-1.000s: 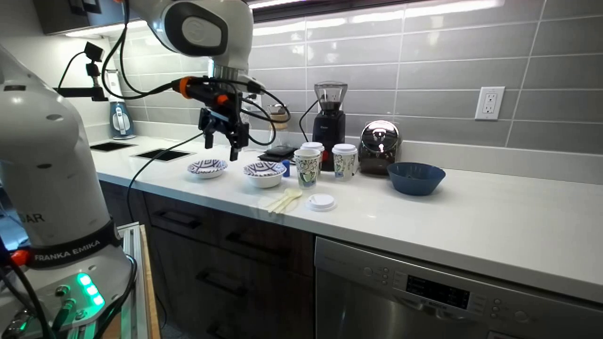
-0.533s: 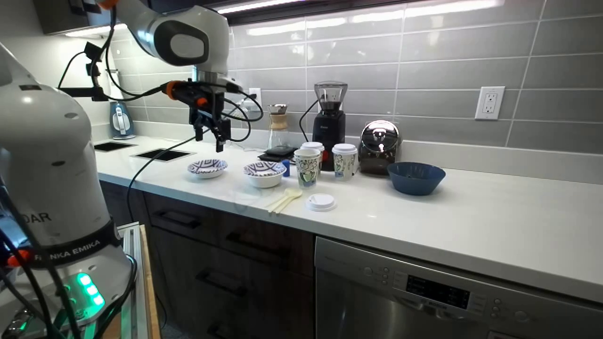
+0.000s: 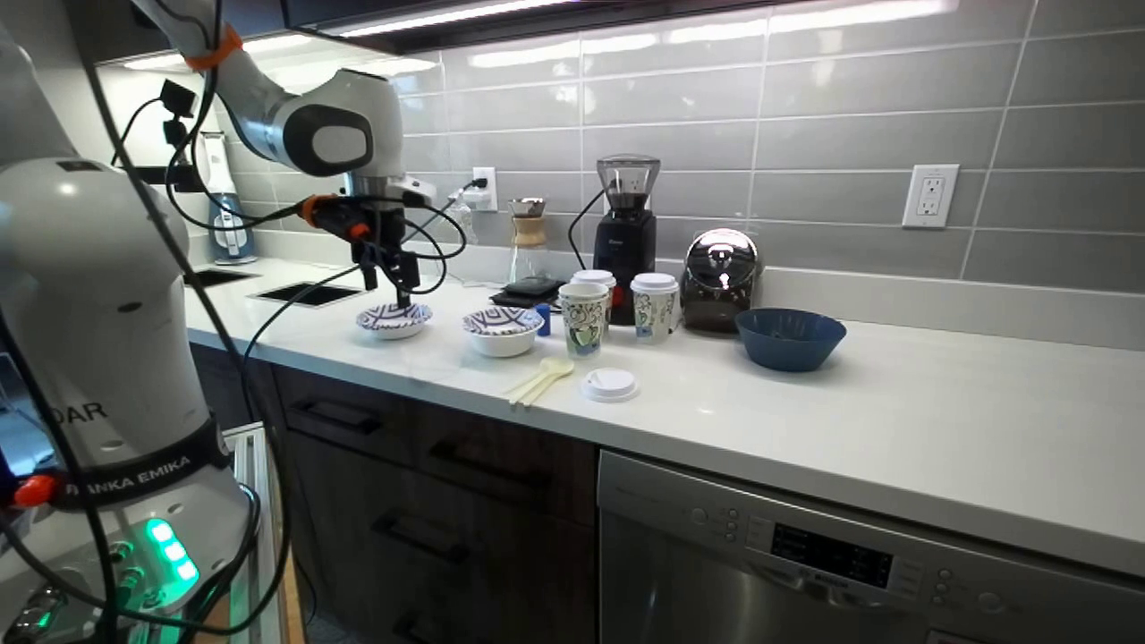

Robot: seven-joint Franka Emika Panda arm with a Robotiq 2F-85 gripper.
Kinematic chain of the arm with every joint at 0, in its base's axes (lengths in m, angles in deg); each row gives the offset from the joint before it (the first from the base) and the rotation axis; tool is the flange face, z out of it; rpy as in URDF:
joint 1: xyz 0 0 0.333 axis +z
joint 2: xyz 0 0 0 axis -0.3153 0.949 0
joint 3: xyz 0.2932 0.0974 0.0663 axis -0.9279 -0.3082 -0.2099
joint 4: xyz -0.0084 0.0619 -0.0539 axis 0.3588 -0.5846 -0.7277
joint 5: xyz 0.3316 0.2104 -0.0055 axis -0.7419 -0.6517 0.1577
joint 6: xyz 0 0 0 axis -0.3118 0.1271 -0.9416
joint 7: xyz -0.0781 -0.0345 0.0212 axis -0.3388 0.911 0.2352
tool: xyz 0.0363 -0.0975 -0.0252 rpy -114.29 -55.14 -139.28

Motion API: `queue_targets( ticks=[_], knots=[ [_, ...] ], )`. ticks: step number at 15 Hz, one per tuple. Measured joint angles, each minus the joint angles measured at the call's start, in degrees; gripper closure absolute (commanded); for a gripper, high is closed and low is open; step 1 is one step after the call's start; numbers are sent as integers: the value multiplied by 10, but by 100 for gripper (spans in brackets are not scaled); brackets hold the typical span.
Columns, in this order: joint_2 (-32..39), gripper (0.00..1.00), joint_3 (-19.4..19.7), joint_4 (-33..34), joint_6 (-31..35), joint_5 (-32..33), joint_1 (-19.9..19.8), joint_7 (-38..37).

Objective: Put the left bowl in the right bowl

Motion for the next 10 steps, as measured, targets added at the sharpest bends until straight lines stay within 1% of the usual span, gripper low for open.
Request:
queue_targets(
  ticks=[2, 10],
  knots=[
    [14, 0, -2, 1, 9, 0, 5, 0],
    [15, 0, -1, 1, 11, 0, 5, 0]
  ],
)
